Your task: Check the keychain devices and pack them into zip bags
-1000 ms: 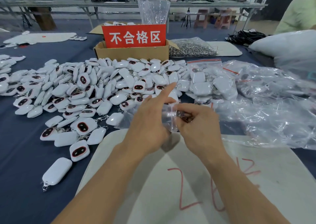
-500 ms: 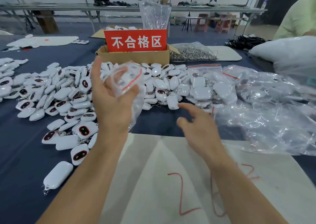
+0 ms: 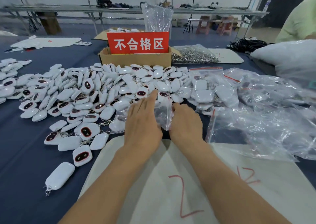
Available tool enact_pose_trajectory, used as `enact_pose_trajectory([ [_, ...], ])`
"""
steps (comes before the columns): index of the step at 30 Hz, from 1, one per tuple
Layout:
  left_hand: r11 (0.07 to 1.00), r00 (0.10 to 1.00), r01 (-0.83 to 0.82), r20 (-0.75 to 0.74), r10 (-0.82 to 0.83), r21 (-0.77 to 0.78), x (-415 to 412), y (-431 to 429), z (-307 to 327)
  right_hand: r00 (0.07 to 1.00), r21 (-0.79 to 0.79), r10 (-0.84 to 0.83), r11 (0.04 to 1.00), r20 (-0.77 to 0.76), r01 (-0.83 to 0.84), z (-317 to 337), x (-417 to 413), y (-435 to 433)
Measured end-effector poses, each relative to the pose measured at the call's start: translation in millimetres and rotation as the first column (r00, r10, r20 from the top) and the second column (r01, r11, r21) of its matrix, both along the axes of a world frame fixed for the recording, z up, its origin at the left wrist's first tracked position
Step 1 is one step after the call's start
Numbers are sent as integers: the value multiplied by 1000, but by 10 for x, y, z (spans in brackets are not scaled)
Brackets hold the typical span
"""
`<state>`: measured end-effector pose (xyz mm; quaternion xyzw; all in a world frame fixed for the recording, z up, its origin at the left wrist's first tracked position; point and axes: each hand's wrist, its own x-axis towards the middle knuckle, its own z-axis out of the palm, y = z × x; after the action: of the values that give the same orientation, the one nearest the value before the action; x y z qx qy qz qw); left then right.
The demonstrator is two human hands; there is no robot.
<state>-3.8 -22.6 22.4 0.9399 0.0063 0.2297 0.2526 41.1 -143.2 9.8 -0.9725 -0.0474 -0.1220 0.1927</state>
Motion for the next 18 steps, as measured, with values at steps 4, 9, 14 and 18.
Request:
enact_pose_trajectory([
  [4, 998, 996, -48, -83, 45, -37, 31, 72, -40, 1000, 135, -9, 991, -3, 10, 24, -184, -163],
  [9, 991, 992, 120, -42, -123, -60, -31, 30, 31, 981, 788, -193, 604, -1, 119, 85, -533, -466],
  [14, 944, 950, 303, -39, -311, -129, -98, -75, 27, 983, 967, 16, 183, -182, 176, 173, -572, -592],
  [18, 964, 965, 252, -58, -257, -79, -97, -121, 0, 973, 968, 142, 201, -183, 153, 191, -528, -549],
])
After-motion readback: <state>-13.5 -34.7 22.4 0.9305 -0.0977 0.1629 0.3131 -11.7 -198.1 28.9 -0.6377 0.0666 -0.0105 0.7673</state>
